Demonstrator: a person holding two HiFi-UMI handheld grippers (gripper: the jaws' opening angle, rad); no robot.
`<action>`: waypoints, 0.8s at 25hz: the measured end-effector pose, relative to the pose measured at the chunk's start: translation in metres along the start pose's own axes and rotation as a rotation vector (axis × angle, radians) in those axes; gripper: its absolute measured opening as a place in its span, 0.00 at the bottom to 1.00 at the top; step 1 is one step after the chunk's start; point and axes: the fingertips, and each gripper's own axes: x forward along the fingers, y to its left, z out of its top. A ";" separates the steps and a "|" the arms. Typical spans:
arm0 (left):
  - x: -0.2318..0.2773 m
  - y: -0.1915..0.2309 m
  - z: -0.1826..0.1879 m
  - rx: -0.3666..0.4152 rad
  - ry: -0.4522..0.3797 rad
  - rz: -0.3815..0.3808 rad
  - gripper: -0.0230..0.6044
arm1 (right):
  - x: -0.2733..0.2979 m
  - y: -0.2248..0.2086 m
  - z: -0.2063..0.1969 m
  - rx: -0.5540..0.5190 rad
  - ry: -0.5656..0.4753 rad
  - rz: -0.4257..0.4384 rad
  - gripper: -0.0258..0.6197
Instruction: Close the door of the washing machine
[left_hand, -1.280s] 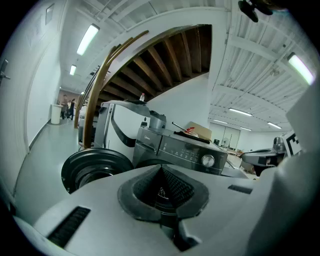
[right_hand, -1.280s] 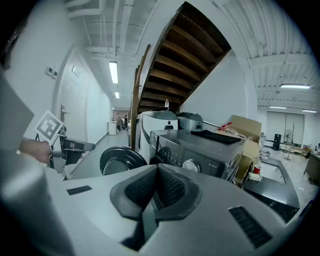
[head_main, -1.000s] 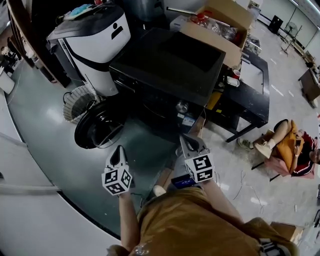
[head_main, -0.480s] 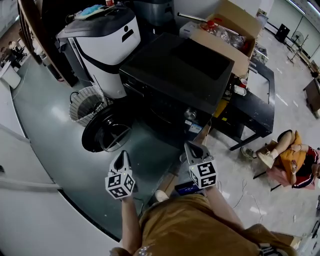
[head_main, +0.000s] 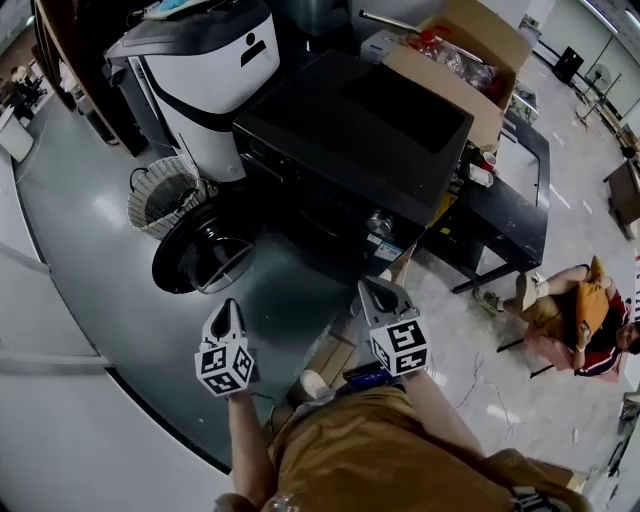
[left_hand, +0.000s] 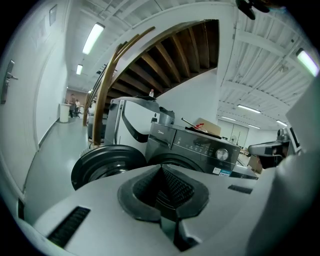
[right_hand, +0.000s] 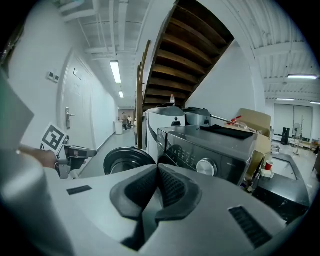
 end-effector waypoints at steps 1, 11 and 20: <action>0.003 0.004 0.001 -0.001 -0.003 0.009 0.08 | 0.005 -0.001 0.001 -0.006 0.002 0.009 0.06; 0.040 0.050 0.007 -0.005 -0.003 0.123 0.08 | 0.057 -0.011 0.006 -0.043 0.035 0.104 0.06; 0.067 0.092 0.015 -0.013 0.008 0.204 0.08 | 0.100 -0.006 -0.003 -0.036 0.079 0.191 0.06</action>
